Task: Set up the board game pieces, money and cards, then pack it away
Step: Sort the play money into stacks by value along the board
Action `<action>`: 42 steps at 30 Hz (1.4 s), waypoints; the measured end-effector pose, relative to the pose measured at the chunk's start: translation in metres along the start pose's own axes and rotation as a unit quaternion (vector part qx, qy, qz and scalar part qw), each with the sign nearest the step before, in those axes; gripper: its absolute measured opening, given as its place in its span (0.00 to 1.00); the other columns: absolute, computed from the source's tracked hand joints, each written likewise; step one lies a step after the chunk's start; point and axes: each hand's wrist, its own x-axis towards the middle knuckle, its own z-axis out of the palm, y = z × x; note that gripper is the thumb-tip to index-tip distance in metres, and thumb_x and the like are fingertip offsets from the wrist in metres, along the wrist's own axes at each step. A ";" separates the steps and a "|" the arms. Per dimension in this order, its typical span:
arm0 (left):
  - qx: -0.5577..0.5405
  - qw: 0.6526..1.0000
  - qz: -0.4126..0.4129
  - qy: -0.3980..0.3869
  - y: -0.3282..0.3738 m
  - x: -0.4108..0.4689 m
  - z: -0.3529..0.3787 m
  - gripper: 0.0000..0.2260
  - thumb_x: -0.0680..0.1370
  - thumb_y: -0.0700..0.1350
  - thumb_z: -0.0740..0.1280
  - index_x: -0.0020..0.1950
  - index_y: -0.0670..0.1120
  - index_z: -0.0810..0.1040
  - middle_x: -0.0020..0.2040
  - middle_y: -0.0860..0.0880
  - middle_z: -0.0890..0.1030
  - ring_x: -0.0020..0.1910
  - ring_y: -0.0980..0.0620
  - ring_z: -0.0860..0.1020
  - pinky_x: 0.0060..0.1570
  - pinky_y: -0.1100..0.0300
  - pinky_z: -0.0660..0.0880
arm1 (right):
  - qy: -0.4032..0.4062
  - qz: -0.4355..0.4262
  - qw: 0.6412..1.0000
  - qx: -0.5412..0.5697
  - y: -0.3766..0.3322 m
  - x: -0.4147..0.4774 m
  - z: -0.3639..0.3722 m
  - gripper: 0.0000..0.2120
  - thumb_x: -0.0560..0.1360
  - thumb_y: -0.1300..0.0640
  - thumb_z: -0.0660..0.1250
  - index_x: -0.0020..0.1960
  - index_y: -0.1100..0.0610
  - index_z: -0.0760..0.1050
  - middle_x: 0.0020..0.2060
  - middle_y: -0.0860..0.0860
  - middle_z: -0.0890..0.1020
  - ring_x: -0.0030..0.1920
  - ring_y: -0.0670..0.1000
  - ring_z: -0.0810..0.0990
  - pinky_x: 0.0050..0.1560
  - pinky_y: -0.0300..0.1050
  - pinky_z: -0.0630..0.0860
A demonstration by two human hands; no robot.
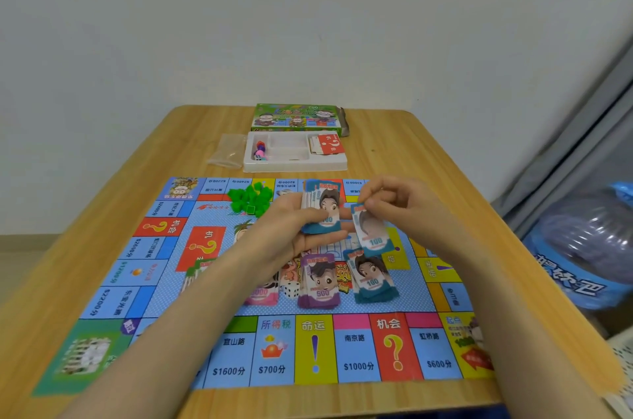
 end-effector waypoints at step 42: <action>0.008 0.999 0.010 -0.030 0.002 0.001 -0.005 0.09 0.81 0.33 0.57 0.57 0.38 0.74 0.49 0.41 0.84 0.47 0.45 0.84 0.37 0.63 0.80 | -0.310 0.095 0.904 -0.280 -0.002 -0.010 -0.006 0.30 0.65 0.50 0.77 0.61 0.40 0.65 0.59 0.41 0.62 0.61 0.42 0.64 0.48 0.27 0.68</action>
